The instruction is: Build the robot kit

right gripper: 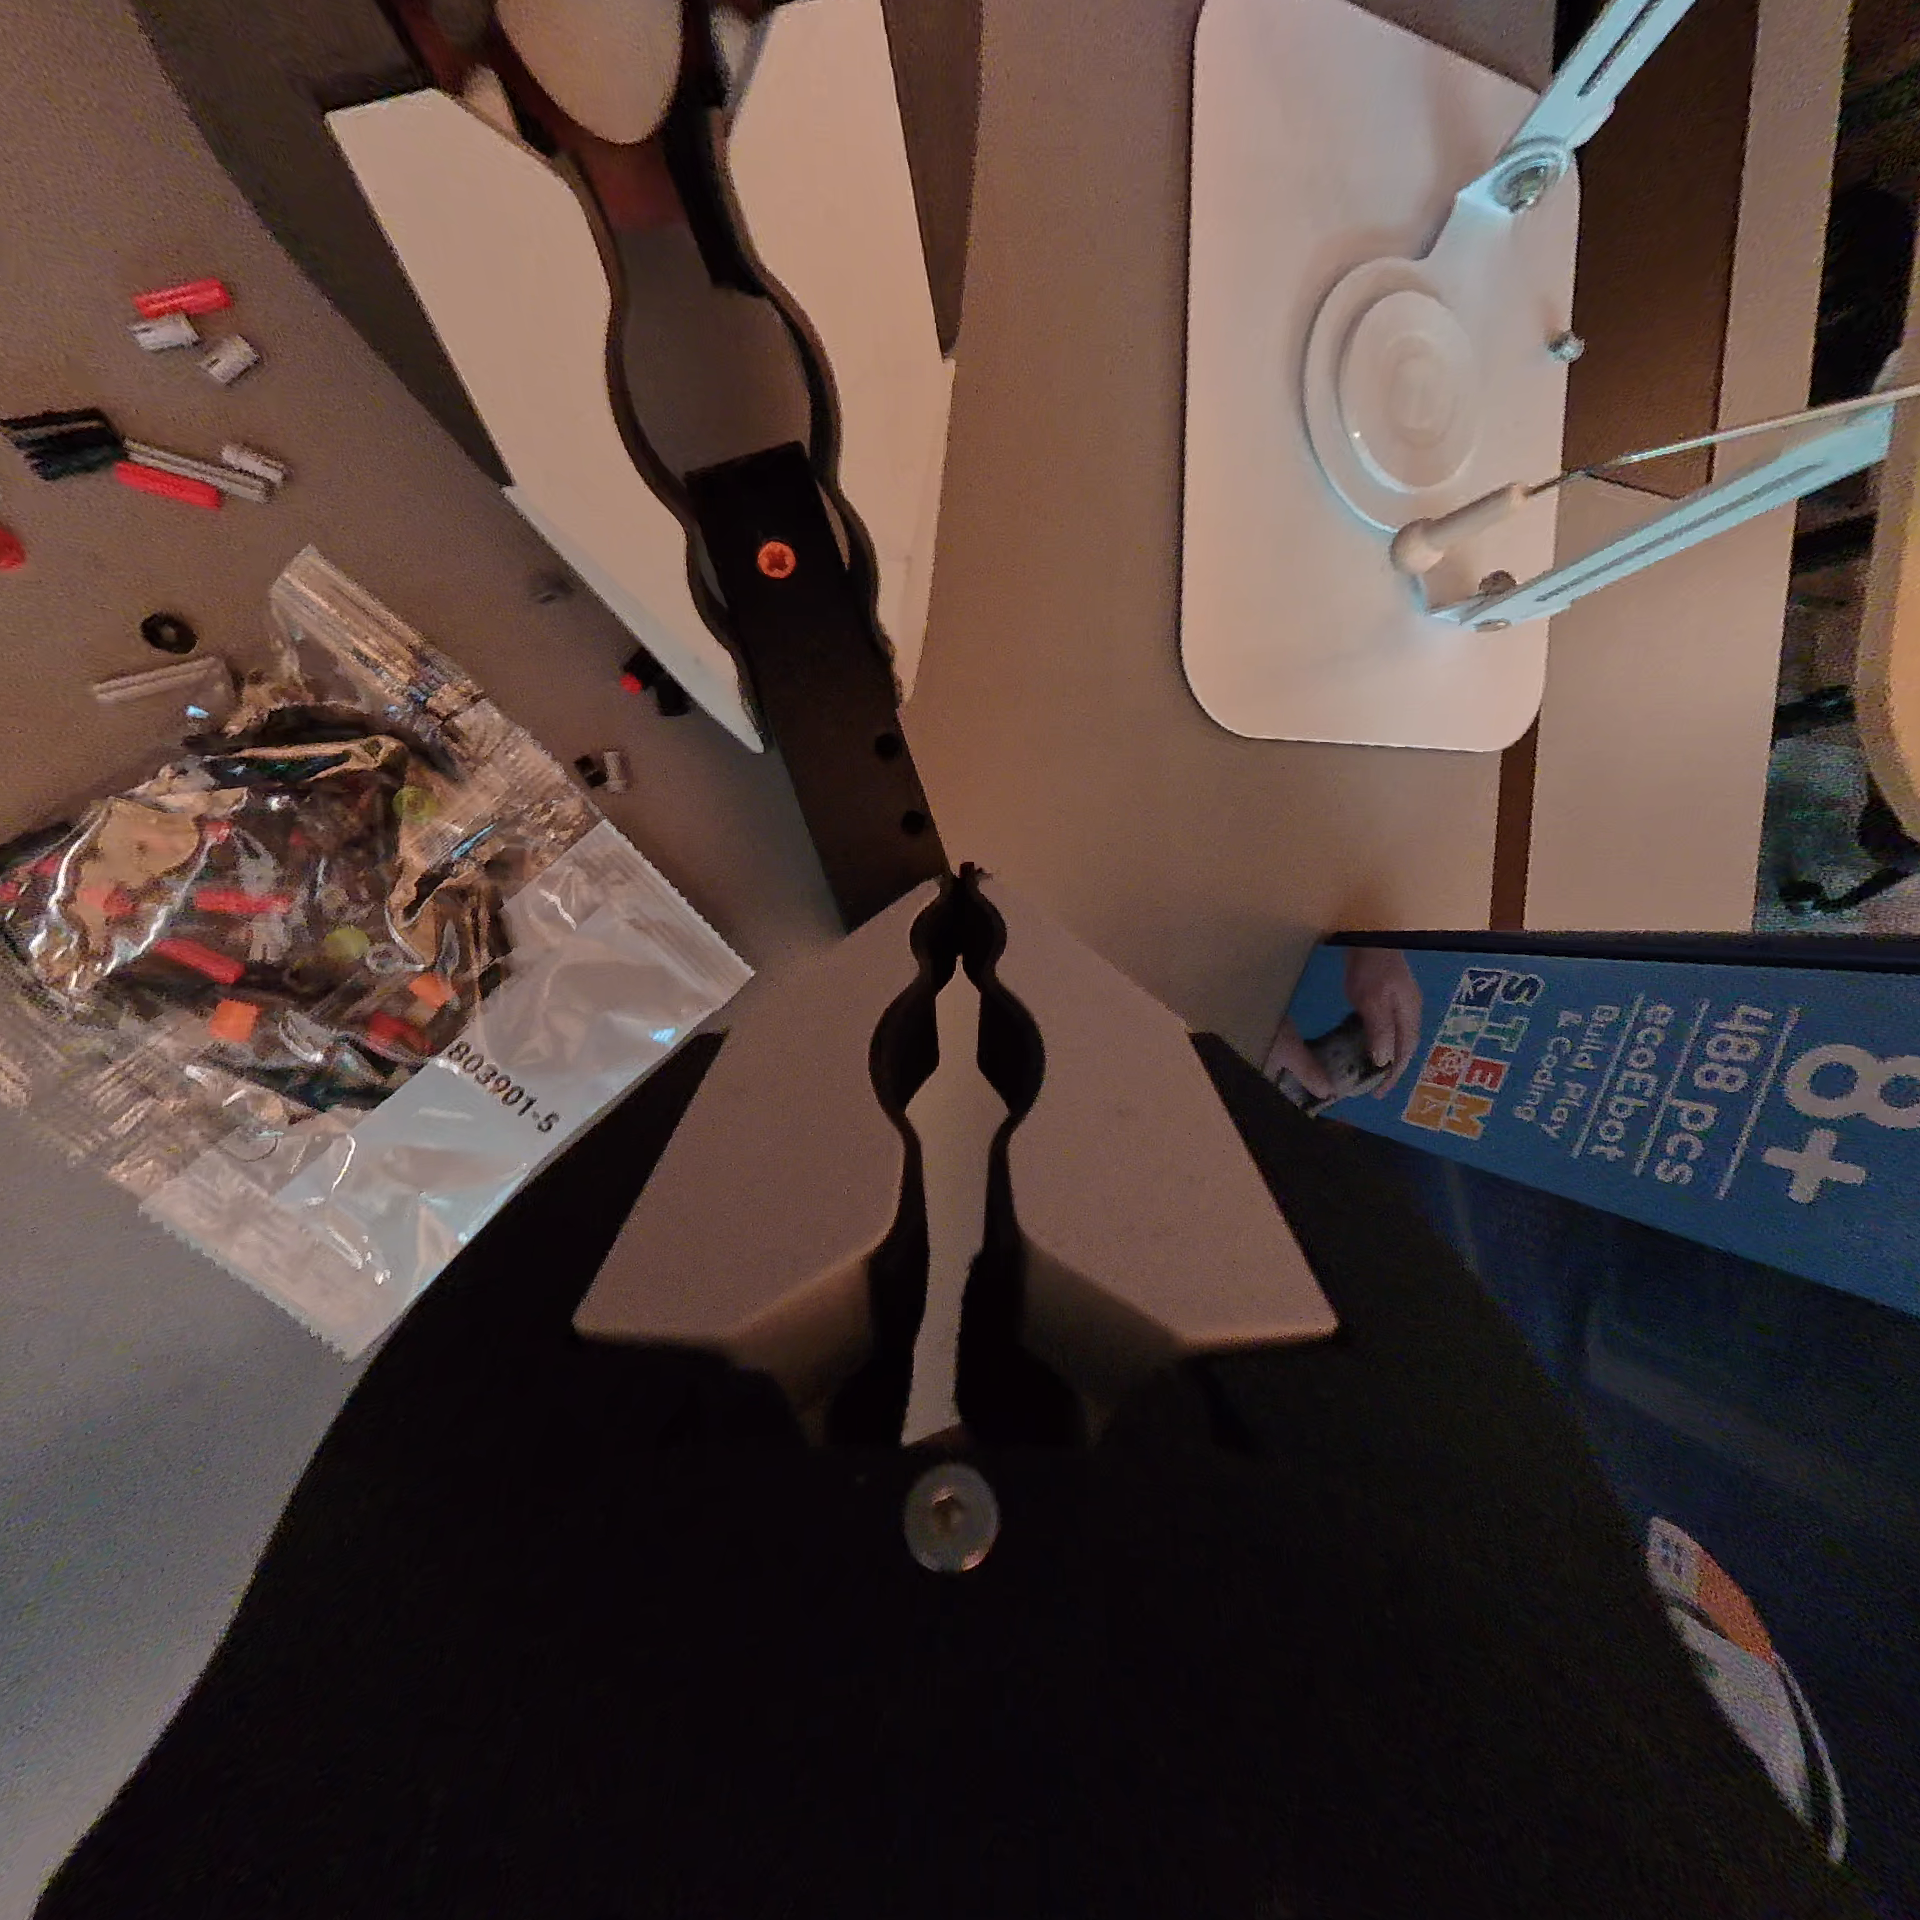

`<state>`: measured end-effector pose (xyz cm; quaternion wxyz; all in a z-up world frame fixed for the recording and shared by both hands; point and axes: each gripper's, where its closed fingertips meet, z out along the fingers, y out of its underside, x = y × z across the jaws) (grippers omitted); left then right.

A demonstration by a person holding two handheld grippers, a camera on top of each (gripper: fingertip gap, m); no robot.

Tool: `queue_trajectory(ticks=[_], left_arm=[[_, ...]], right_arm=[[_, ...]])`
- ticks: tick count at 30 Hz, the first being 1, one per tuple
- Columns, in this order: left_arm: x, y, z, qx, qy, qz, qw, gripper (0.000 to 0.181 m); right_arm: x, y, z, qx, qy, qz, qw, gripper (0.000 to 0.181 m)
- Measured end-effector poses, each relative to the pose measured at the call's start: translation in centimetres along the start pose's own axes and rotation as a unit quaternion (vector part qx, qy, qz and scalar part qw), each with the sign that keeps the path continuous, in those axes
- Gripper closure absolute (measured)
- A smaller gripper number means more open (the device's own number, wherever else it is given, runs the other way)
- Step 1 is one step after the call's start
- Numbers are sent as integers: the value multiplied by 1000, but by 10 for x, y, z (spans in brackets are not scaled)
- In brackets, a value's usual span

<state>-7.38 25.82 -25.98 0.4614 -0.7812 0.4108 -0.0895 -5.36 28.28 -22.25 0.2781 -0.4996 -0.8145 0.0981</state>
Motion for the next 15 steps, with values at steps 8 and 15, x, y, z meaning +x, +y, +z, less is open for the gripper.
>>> queue_trajectory(ticks=[8, 15], left_arm=[[-2, -2, 0, 7, 2, -13, 1000, 156], [-3, 5, 0, -4, 31, -51, 998, 157]], right_arm=[[3, 2, 0, -5, 5, 8, 1000, 181], [-65, -68, -13, 92, -35, -21, 995, 172]])
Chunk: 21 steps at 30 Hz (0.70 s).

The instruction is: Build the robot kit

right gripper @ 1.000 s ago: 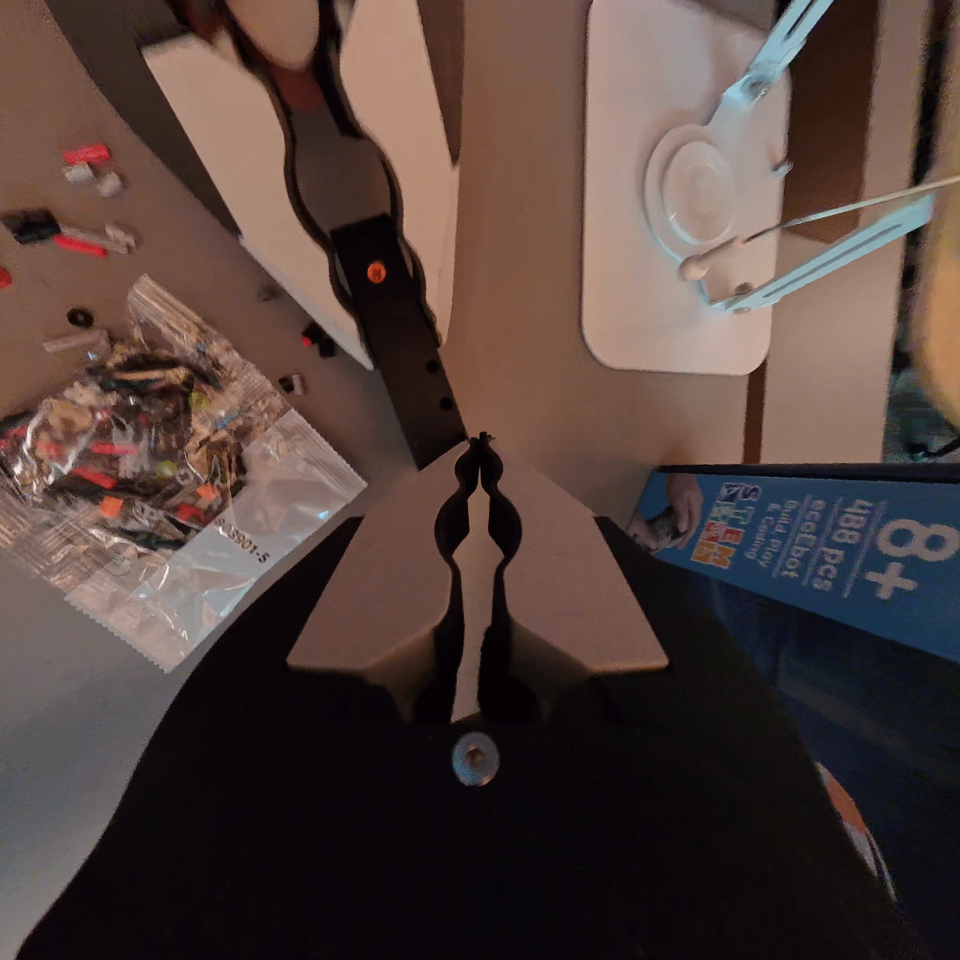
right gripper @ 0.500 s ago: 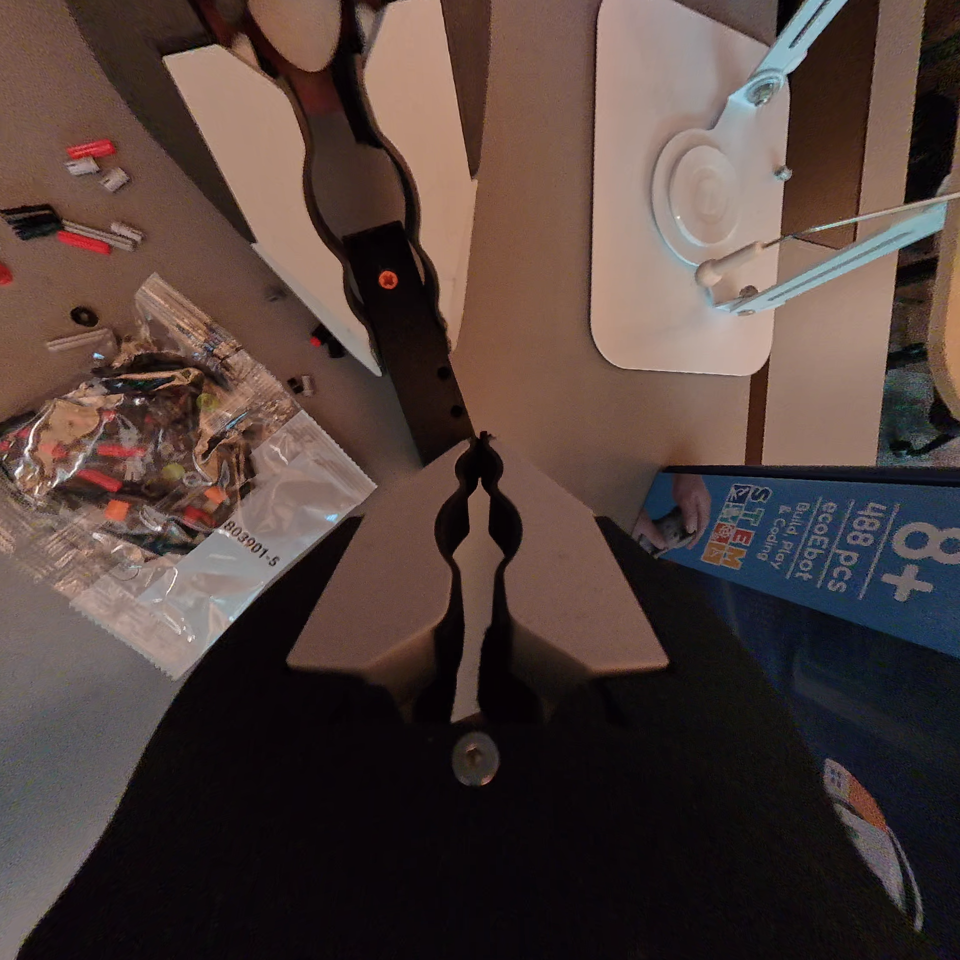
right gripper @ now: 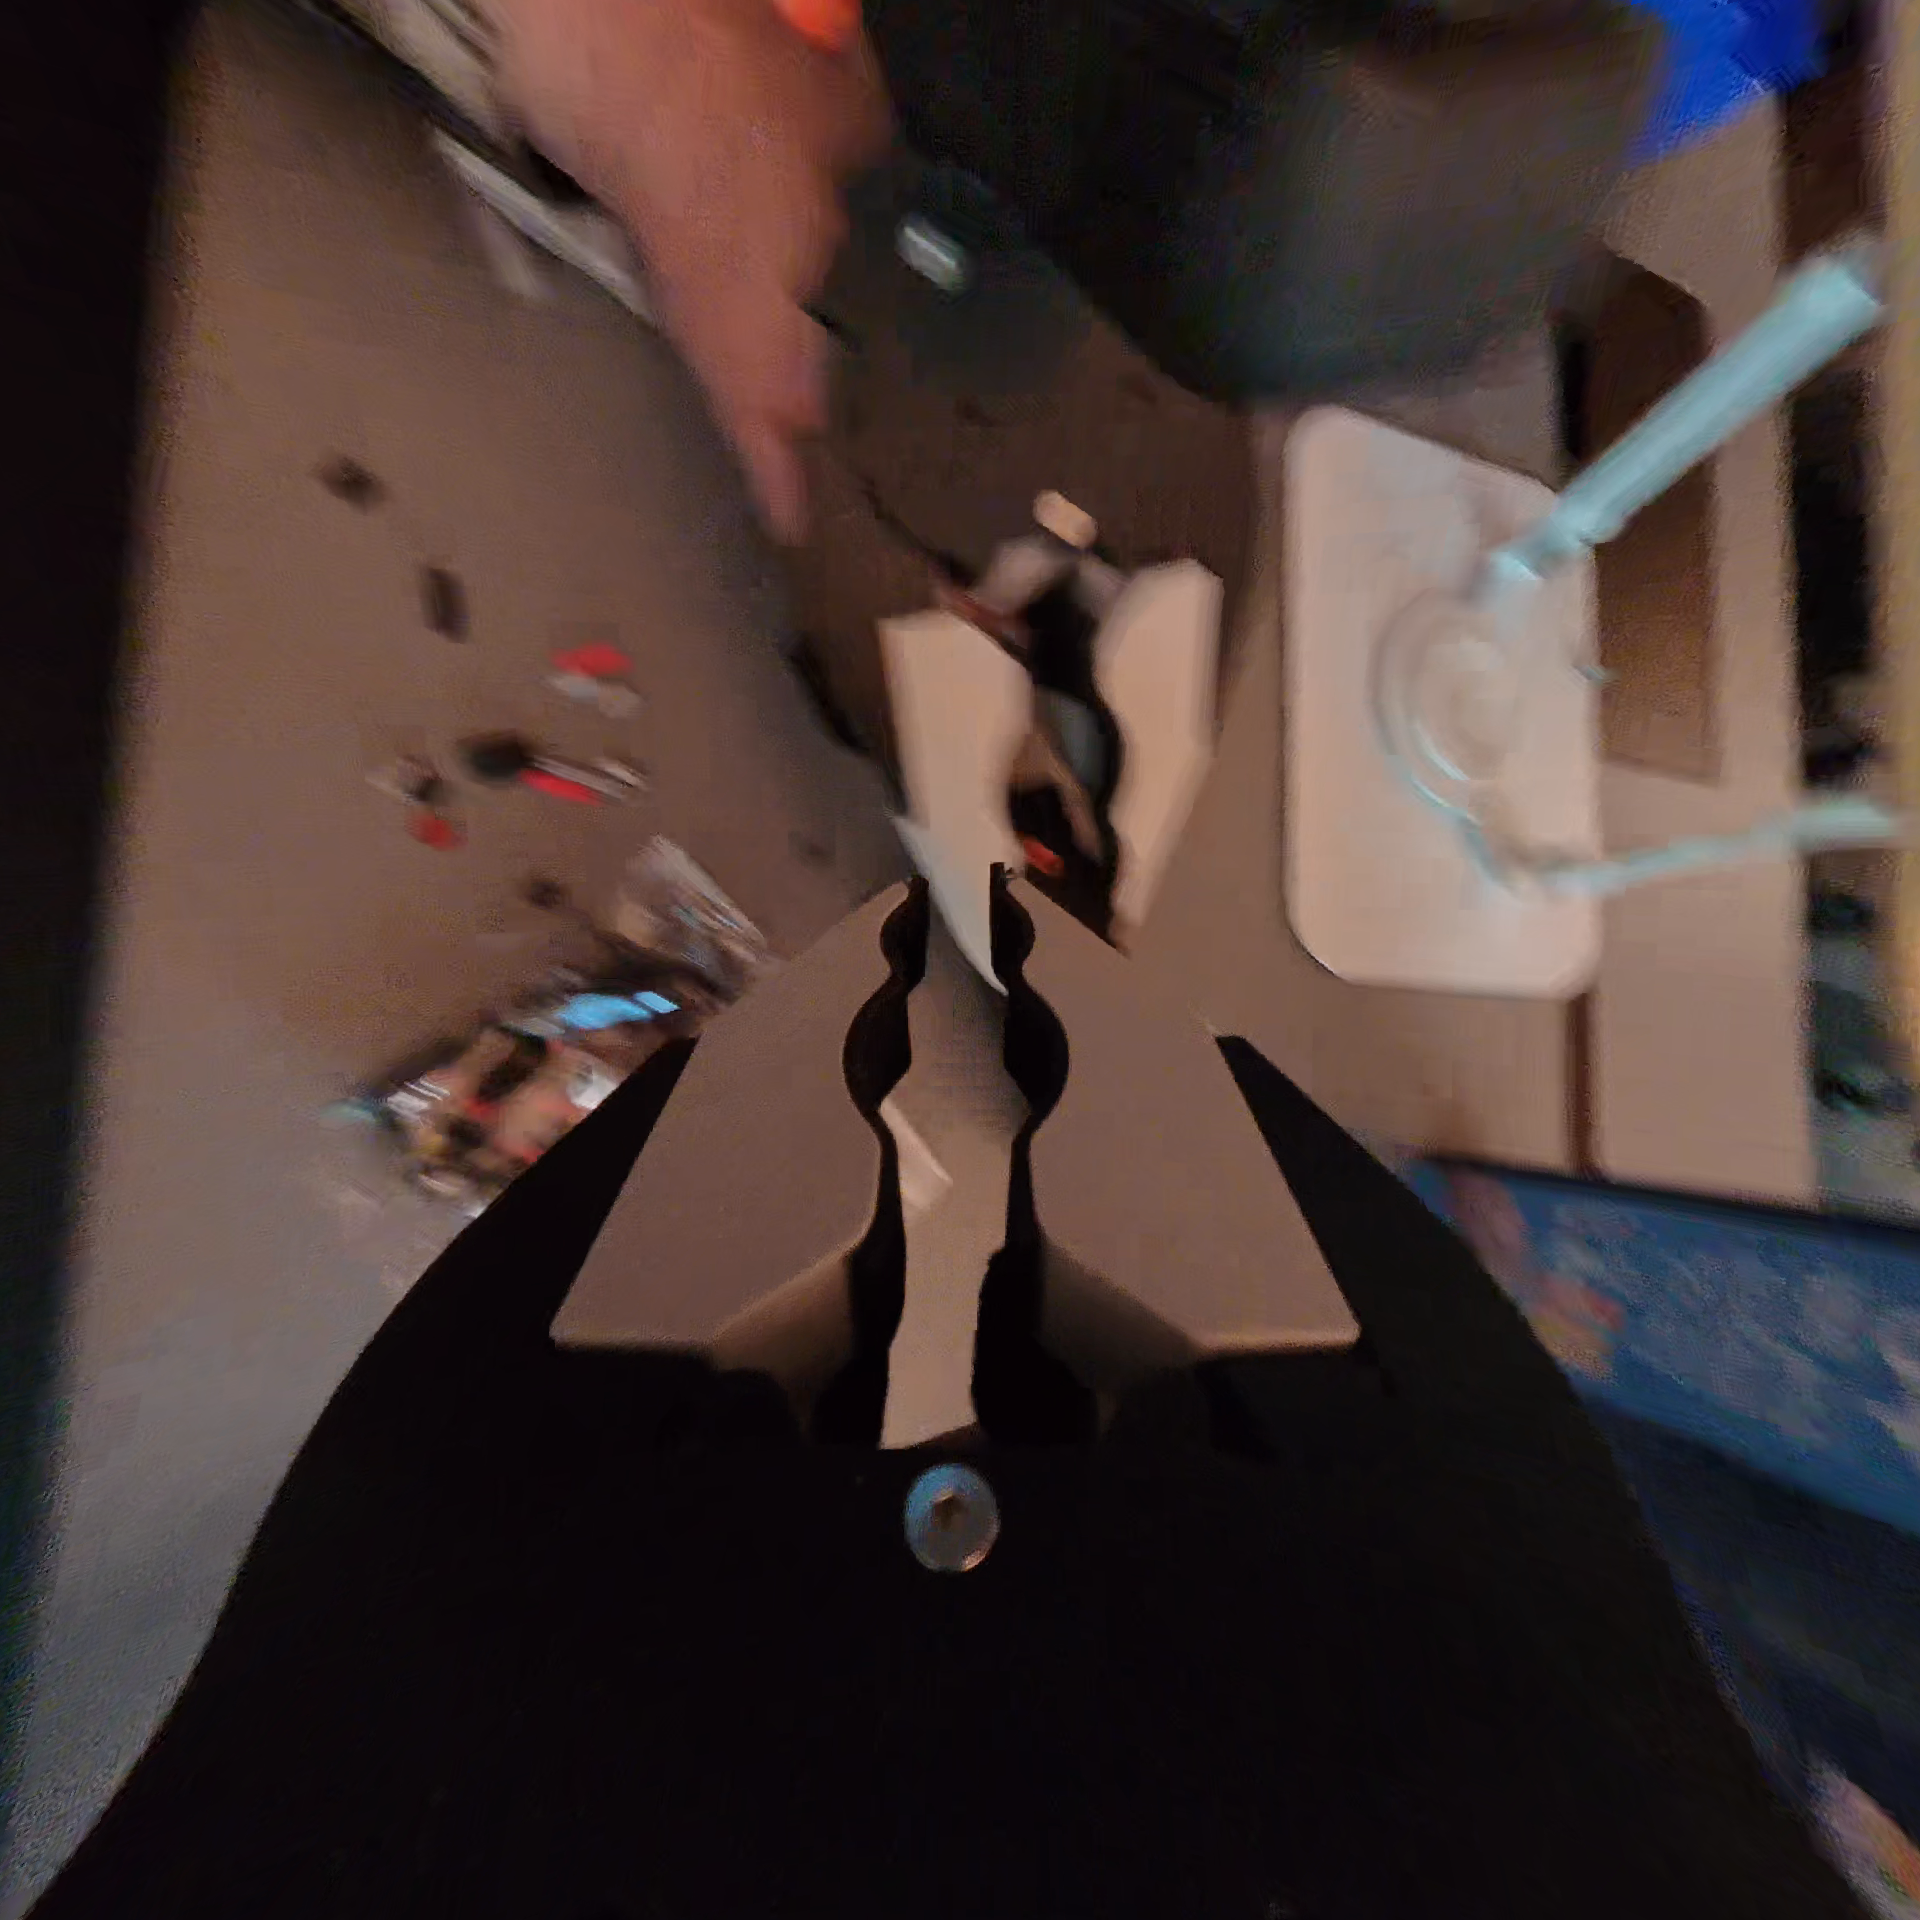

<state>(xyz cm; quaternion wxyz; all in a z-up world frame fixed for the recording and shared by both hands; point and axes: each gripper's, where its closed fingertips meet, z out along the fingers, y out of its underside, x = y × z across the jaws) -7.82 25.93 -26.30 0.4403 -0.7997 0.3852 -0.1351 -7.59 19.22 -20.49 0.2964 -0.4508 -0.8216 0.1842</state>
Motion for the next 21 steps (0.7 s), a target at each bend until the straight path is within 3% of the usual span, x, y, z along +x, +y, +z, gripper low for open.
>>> queue_trajectory(ticks=[4, 7, 14, 21], left_arm=[[-4, 4, 1, -6, -5, -7, 1000, 153], [-5, 8, 2, -13, 1, -21, 1000, 152], [-6, 8, 3, -9, 3, -27, 1000, 152], [-9, 4, 0, 2, -5, -27, 1000, 147]], right_arm=[[-75, -34, 34, 42, -90, -7, 995, 168], [-107, -37, 61, 39, -119, 4, 992, 167], [-124, -24, 93, 14, -124, 31, 992, 175], [-123, -25, 88, 40, -130, 65, 989, 179]])
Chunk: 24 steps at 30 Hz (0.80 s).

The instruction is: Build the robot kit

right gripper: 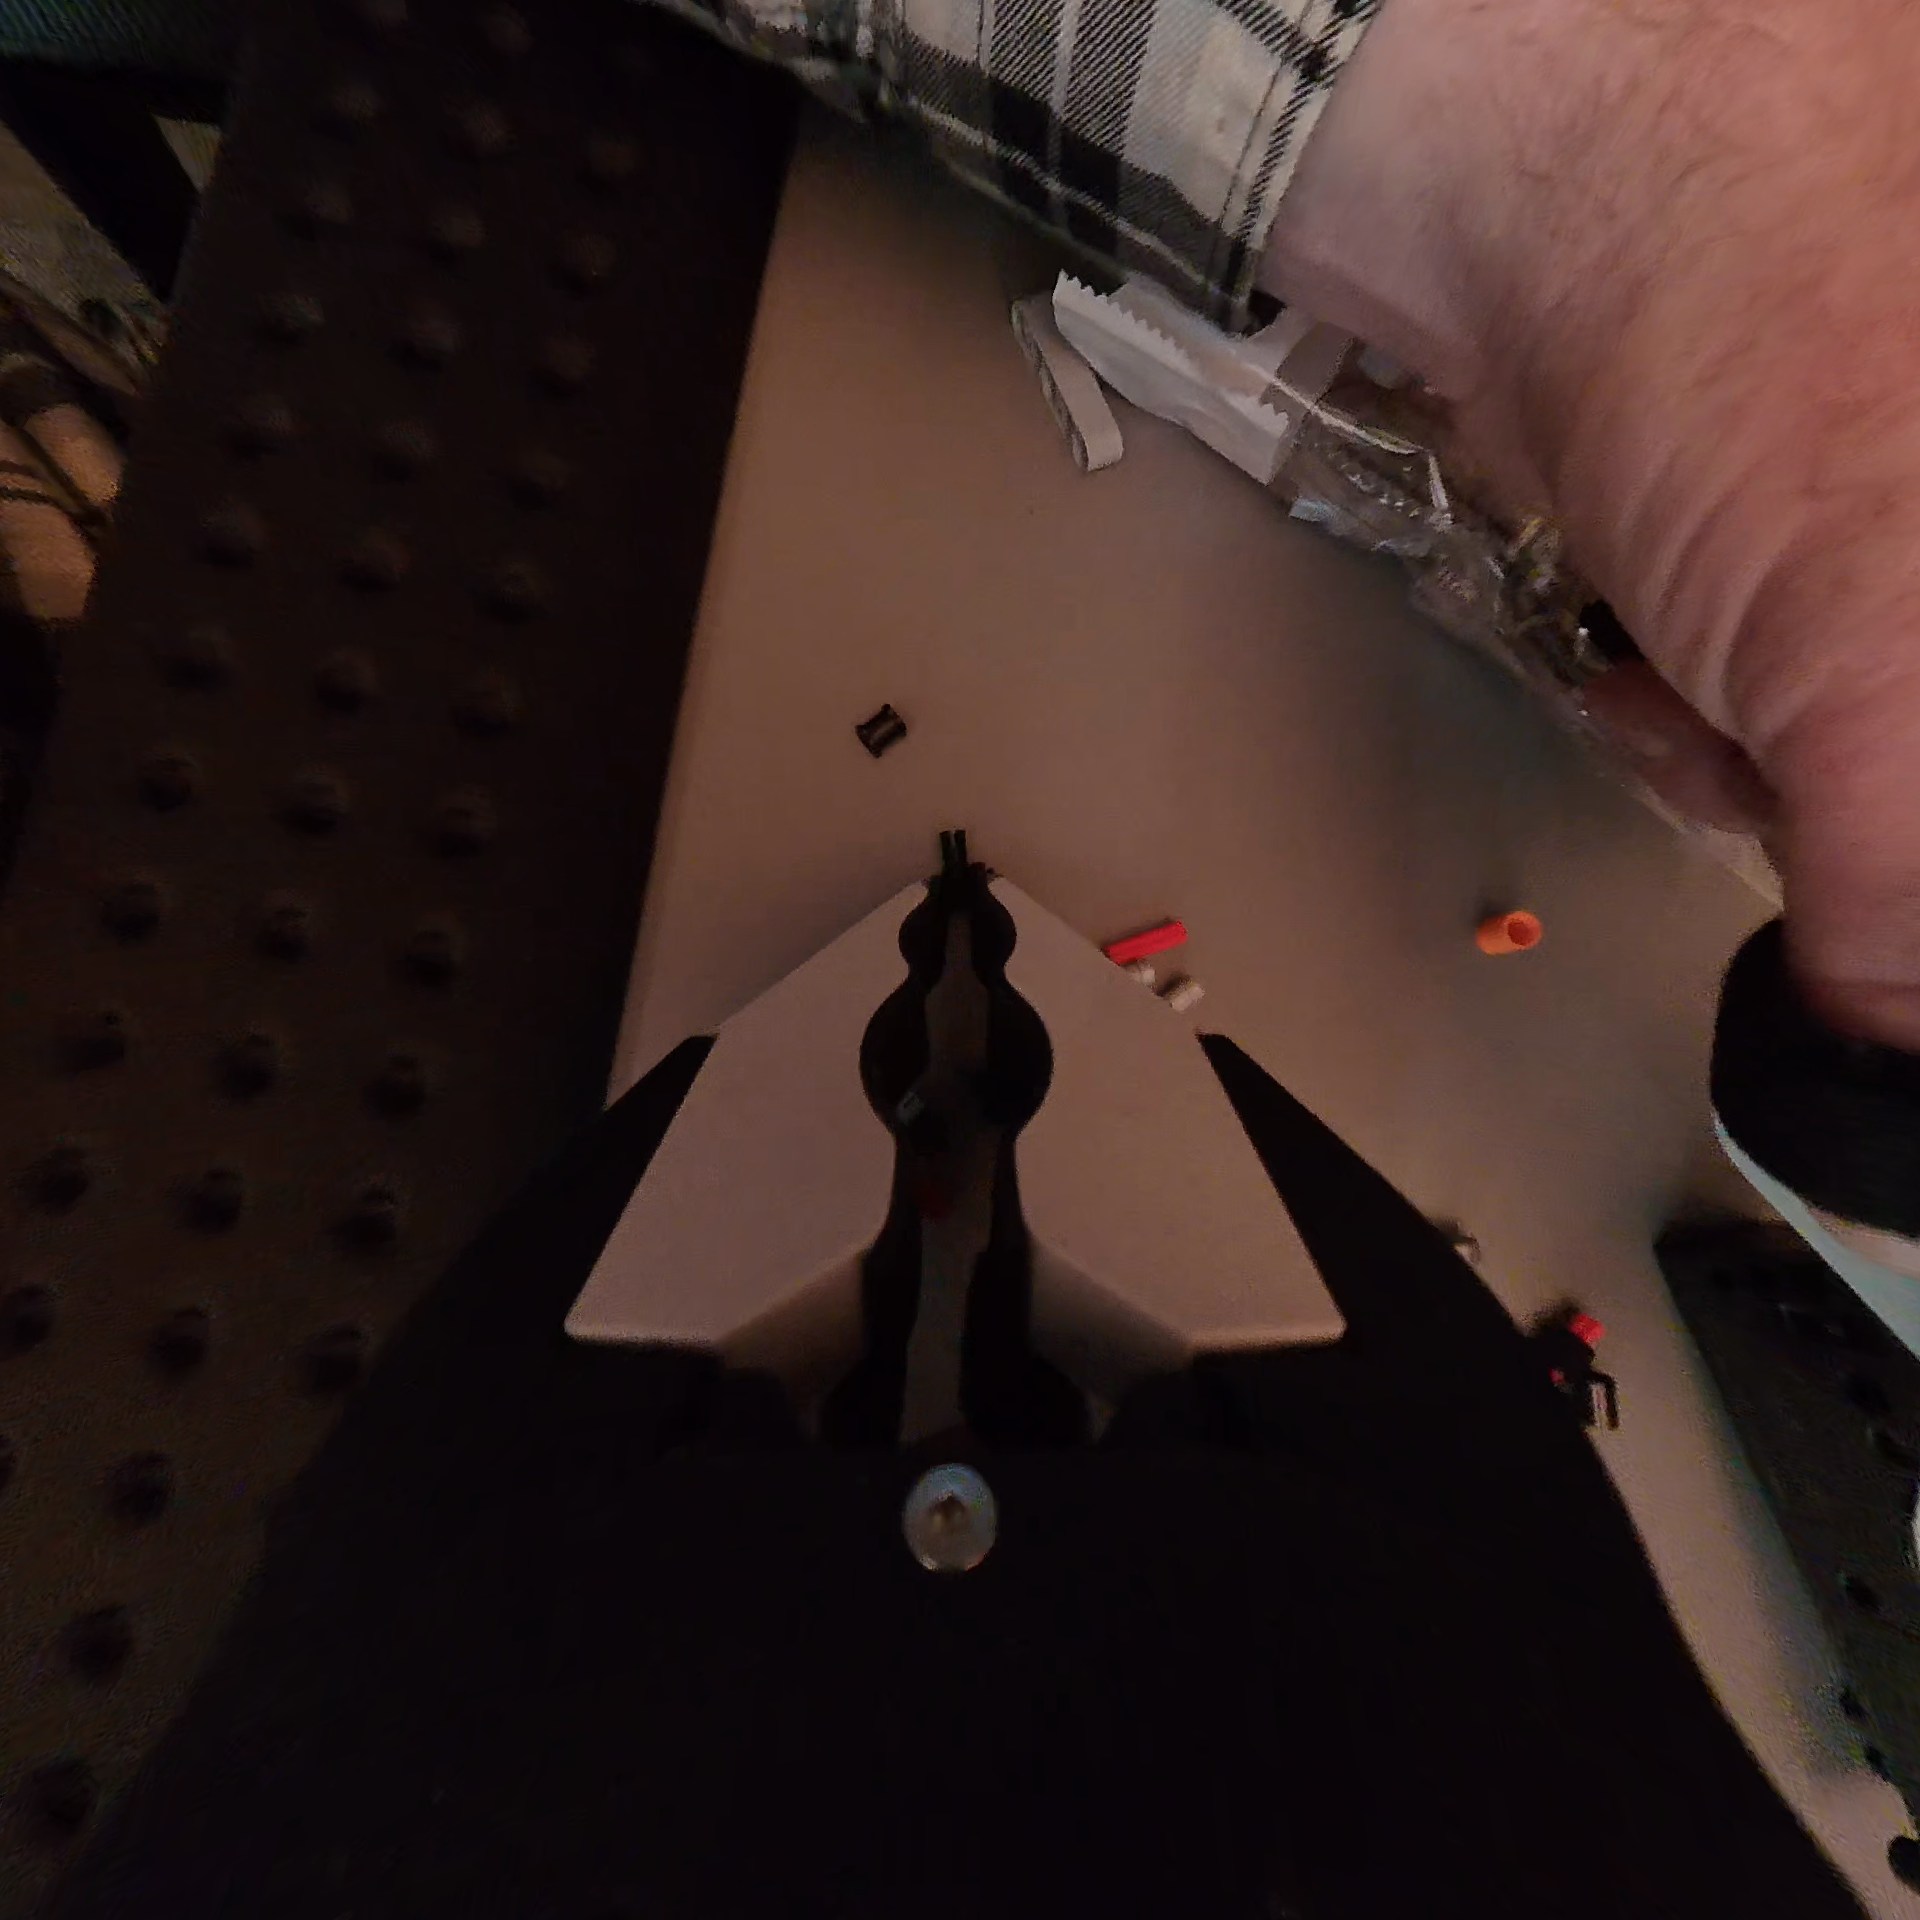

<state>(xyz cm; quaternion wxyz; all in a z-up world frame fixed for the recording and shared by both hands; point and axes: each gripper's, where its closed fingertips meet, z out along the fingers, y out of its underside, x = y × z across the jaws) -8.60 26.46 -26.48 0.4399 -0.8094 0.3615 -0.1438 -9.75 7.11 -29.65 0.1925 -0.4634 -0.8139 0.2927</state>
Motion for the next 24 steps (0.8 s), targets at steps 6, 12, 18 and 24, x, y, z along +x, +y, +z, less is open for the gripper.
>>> queue_trajectory(ticks=[6, 12, 18, 24], left_arm=[[-3, -3, -2, 9, -8, 0, 1000, 146], [-1, -3, -2, 5, -9, 8, 1000, 144], [-1, -12, -11, 24, -23, 24, 999, 135], [25, -56, -54, 121, -57, 188, 973, 140]], right_arm=[[30, 8, -43, 32, 53, 37, 997, 179], [61, 22, -90, 59, 112, 67, 990, 179], [77, 30, -112, 76, 141, 82, 984, 179], [89, 29, -142, 147, 134, 140, 970, 179]])
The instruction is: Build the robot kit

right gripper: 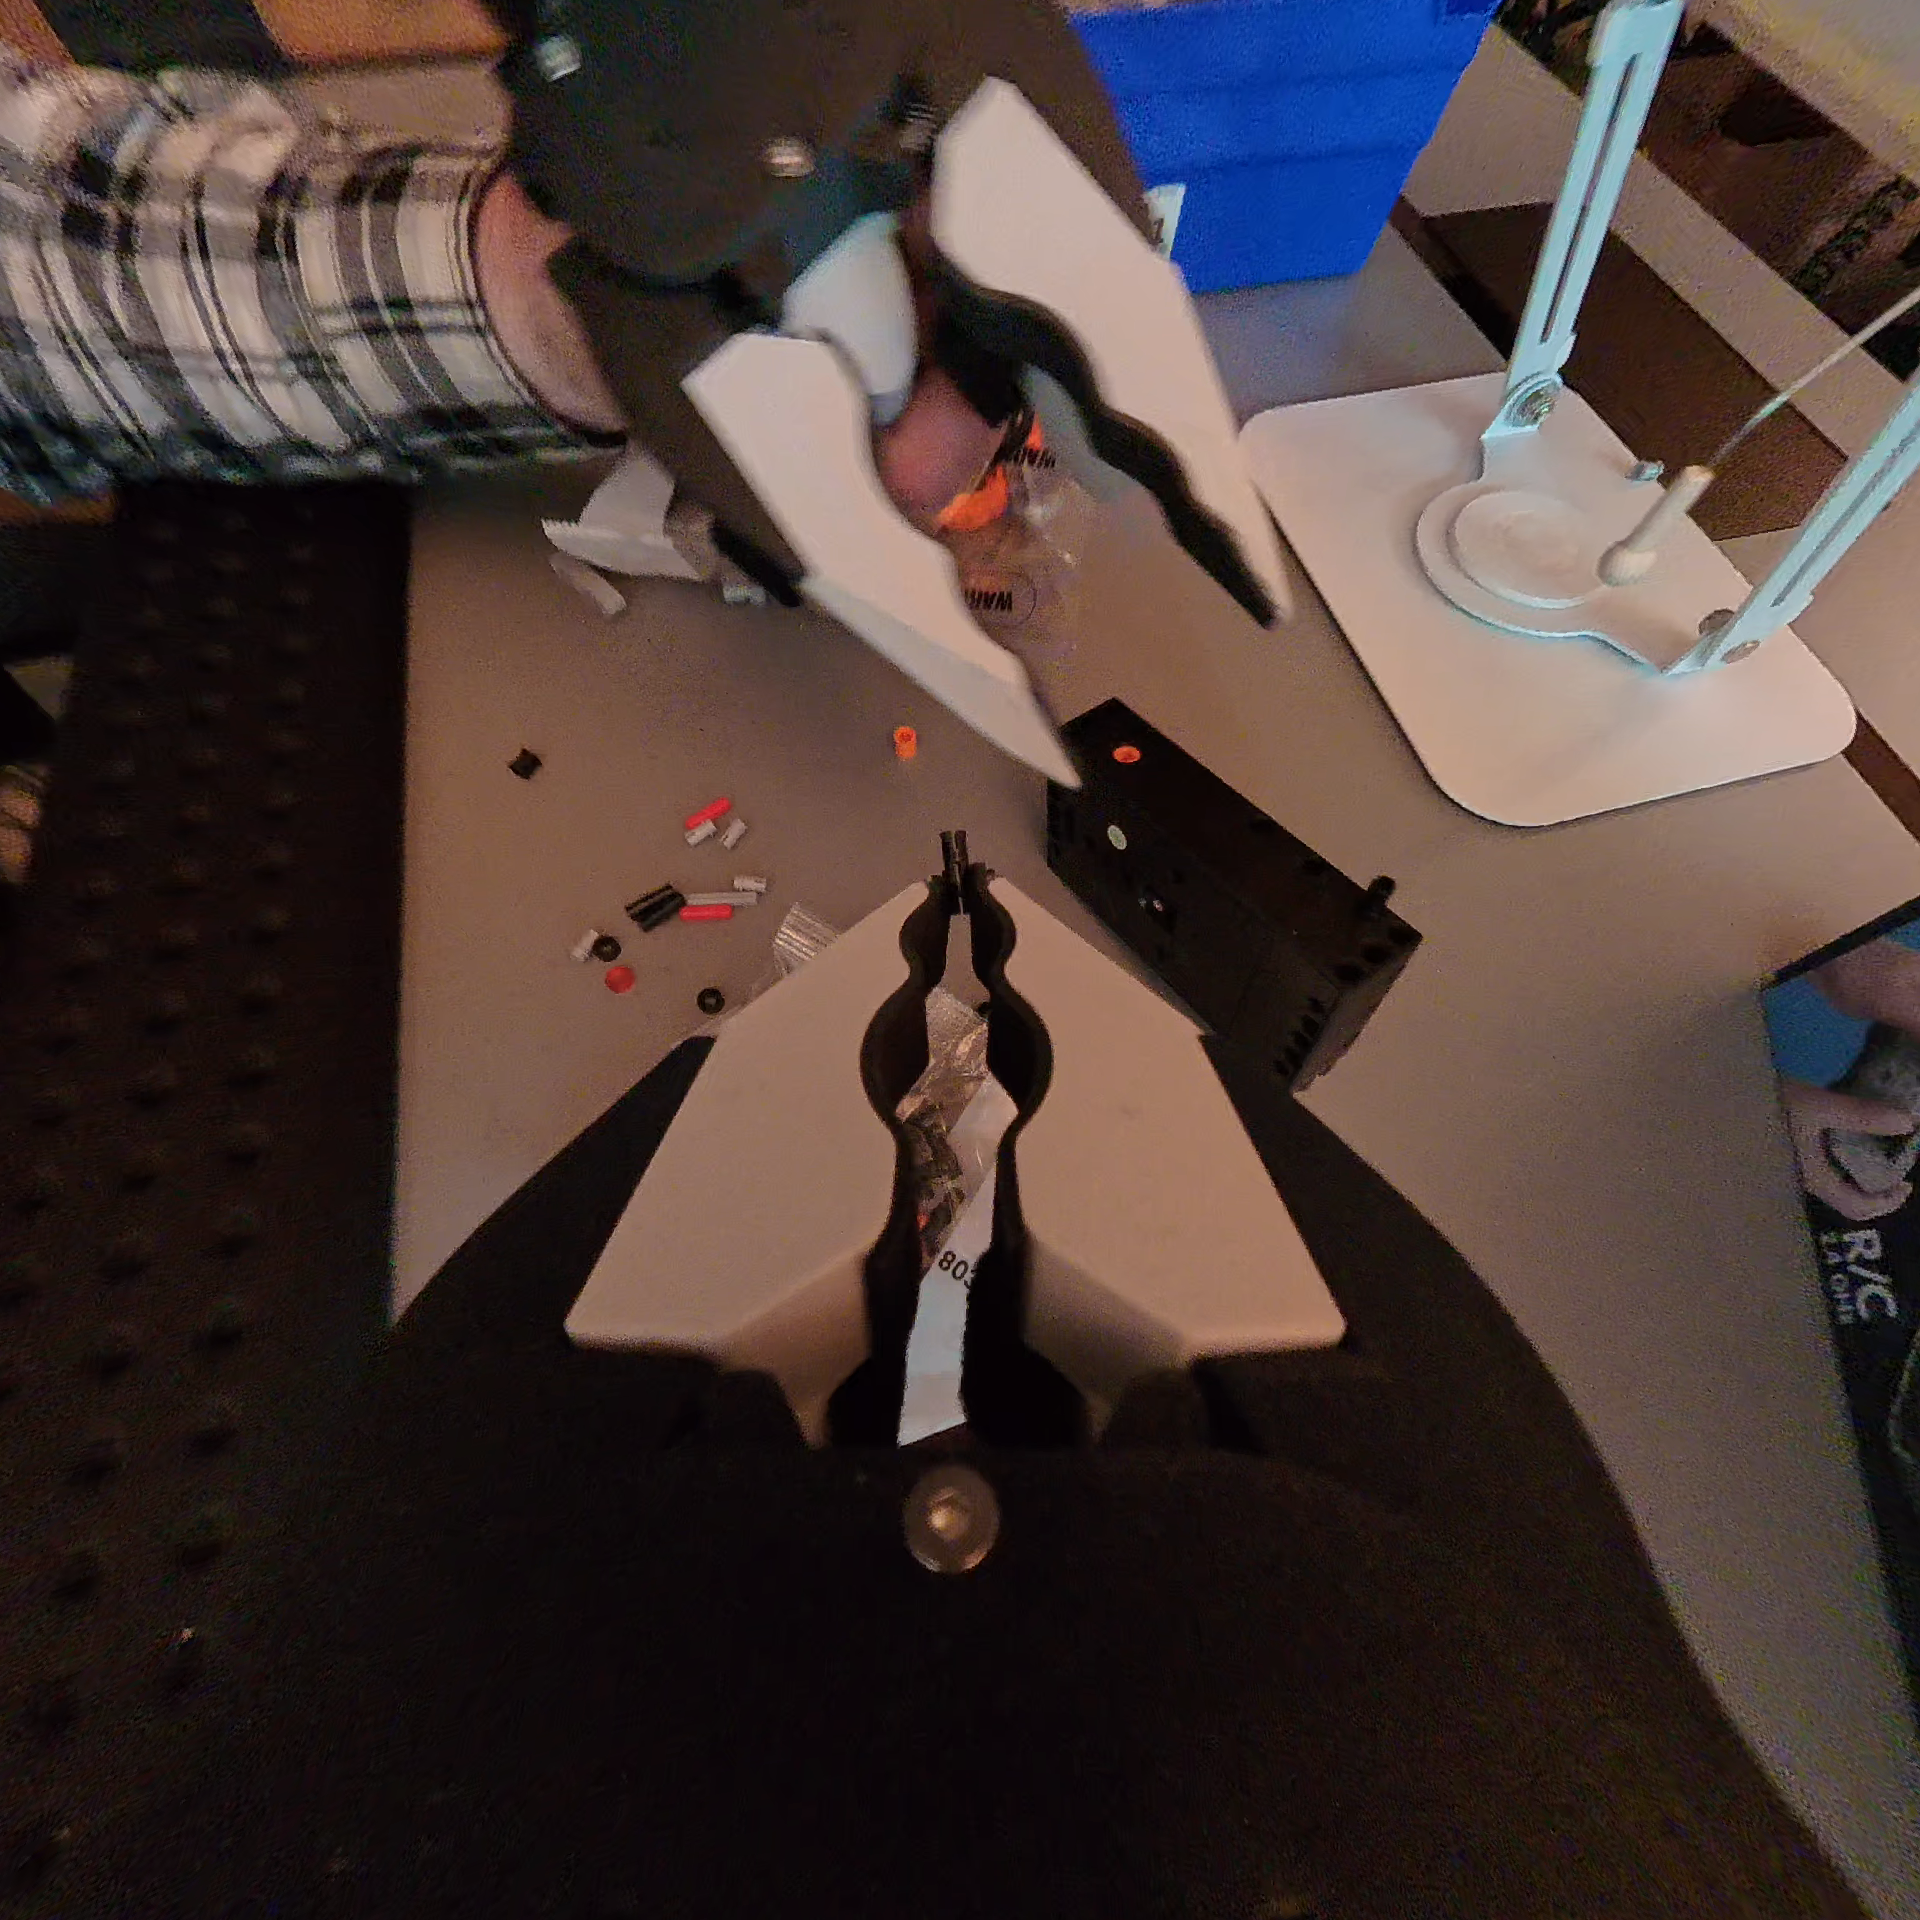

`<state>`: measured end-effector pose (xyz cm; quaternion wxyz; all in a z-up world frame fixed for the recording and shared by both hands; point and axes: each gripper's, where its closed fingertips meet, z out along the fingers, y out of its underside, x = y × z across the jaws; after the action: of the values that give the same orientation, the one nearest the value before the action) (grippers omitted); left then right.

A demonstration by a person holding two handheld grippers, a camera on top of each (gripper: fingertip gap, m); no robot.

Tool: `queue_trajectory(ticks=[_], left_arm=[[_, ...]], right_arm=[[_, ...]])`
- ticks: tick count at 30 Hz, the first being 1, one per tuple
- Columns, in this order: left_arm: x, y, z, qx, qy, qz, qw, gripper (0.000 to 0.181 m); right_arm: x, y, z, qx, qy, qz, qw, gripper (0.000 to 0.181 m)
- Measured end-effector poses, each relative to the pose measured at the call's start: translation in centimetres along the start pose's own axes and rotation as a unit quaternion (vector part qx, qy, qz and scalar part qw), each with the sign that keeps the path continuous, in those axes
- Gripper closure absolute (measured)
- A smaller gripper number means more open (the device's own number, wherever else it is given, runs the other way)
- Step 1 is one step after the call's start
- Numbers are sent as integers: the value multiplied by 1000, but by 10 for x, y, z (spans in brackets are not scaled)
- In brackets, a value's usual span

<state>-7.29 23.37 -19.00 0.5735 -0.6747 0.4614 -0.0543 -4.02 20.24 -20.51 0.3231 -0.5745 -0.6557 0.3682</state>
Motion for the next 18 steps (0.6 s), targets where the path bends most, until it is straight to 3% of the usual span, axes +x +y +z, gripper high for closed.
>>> queue_trajectory(ticks=[3, 8, 18], left_arm=[[22, -24, -12, 31, 6, 112, 993, 143], [41, -28, -5, 28, -2, 190, 981, 167], [38, -35, -5, 45, -51, 224, 972, 179]], right_arm=[[2, -6, -9, 29, -27, 37, 998, 179], [-4, -11, -12, 43, -60, 60, 995, 180], [-5, -25, -19, 88, -79, 88, 989, 179]])
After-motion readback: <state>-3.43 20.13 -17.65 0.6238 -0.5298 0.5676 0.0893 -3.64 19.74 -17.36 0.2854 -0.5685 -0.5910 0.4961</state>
